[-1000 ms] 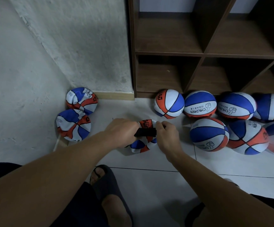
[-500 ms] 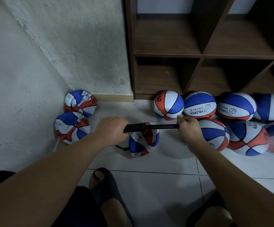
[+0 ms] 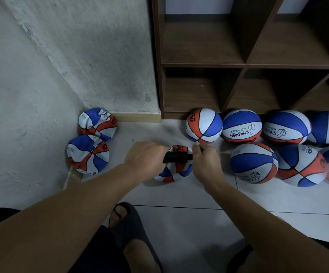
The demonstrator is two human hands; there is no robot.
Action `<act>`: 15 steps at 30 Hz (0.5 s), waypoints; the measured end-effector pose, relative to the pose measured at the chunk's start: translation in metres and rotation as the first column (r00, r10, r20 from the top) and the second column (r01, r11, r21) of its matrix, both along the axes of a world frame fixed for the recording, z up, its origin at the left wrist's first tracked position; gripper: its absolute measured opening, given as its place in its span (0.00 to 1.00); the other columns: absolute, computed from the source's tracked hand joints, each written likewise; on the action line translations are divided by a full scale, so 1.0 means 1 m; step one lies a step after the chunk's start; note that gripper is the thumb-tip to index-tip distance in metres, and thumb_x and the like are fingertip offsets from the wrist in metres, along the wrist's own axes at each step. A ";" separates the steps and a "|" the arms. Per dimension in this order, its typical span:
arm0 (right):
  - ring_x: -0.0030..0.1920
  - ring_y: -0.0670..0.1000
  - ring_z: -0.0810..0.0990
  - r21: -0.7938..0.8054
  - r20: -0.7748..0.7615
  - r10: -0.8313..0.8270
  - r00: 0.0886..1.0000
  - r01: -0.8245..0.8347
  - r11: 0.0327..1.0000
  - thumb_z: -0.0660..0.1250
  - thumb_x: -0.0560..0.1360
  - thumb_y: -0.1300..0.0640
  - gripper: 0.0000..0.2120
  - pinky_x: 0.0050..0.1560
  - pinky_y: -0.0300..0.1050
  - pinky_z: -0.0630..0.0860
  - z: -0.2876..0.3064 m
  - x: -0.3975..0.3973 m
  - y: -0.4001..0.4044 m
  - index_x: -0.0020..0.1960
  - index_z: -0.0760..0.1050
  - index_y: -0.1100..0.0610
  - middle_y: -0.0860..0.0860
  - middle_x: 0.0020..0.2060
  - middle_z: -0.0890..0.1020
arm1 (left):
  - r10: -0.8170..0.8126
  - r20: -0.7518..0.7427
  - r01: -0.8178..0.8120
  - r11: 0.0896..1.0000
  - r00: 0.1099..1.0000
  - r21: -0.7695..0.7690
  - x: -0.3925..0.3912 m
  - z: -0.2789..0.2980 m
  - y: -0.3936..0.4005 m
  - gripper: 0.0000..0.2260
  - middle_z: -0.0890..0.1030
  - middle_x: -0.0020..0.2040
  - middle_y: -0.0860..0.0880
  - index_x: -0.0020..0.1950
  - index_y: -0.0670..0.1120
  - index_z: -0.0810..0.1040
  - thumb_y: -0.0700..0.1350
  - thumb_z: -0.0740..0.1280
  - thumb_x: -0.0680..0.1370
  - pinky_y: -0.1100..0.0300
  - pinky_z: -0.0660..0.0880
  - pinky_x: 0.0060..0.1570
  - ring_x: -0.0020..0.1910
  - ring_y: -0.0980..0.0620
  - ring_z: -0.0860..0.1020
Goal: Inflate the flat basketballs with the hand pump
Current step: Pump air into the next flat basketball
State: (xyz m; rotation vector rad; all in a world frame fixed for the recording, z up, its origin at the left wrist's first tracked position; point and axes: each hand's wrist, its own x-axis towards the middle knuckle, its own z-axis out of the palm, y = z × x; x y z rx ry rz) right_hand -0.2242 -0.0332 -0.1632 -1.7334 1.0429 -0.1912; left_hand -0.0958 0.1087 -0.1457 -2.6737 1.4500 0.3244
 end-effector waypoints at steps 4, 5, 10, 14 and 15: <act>0.35 0.49 0.74 0.005 -0.032 0.032 0.999 -0.032 0.999 0.58 0.88 0.50 0.20 0.35 0.46 0.70 -0.006 0.000 0.004 0.44 0.76 0.59 0.53 0.35 0.77 | -0.025 -0.018 0.024 1.000 1.000 -0.007 -0.002 -0.005 0.000 0.07 0.75 0.37 0.52 0.47 0.54 0.71 0.47 0.70 0.78 0.55 0.68 0.38 0.35 0.48 0.75; 0.35 0.49 0.74 0.005 -0.029 0.036 0.999 -0.036 0.999 0.58 0.88 0.50 0.19 0.35 0.45 0.70 -0.007 0.000 0.004 0.44 0.76 0.59 0.53 0.35 0.77 | -0.026 -0.027 0.026 1.000 0.999 -0.015 -0.001 -0.006 0.001 0.06 0.75 0.38 0.52 0.48 0.55 0.73 0.48 0.70 0.78 0.55 0.68 0.38 0.35 0.47 0.75; 0.33 0.50 0.71 -0.008 -0.044 0.046 0.998 -0.046 0.999 0.59 0.88 0.52 0.19 0.35 0.46 0.67 -0.007 0.000 -0.005 0.41 0.73 0.59 0.51 0.32 0.74 | -0.025 -0.072 0.021 0.998 0.997 -0.053 0.004 -0.015 0.006 0.05 0.77 0.37 0.54 0.46 0.56 0.74 0.51 0.69 0.79 0.56 0.68 0.35 0.34 0.50 0.77; 0.35 0.53 0.69 0.006 -0.076 -0.058 0.995 0.058 0.998 0.60 0.86 0.53 0.17 0.36 0.49 0.67 -0.004 -0.010 -0.049 0.42 0.72 0.62 0.54 0.33 0.72 | 0.058 -0.015 -0.059 0.998 0.998 -0.027 0.023 -0.016 0.018 0.05 0.78 0.36 0.55 0.47 0.56 0.78 0.54 0.69 0.81 0.58 0.65 0.30 0.33 0.55 0.77; 0.36 0.54 0.68 0.012 -0.089 -0.074 0.993 0.075 0.997 0.60 0.85 0.54 0.16 0.36 0.49 0.66 -0.003 -0.013 -0.059 0.43 0.72 0.62 0.55 0.34 0.71 | 0.072 -0.012 -0.072 0.997 0.997 -0.015 0.026 -0.015 0.021 0.06 0.78 0.36 0.54 0.46 0.56 0.78 0.54 0.68 0.81 0.58 0.65 0.30 0.33 0.55 0.77</act>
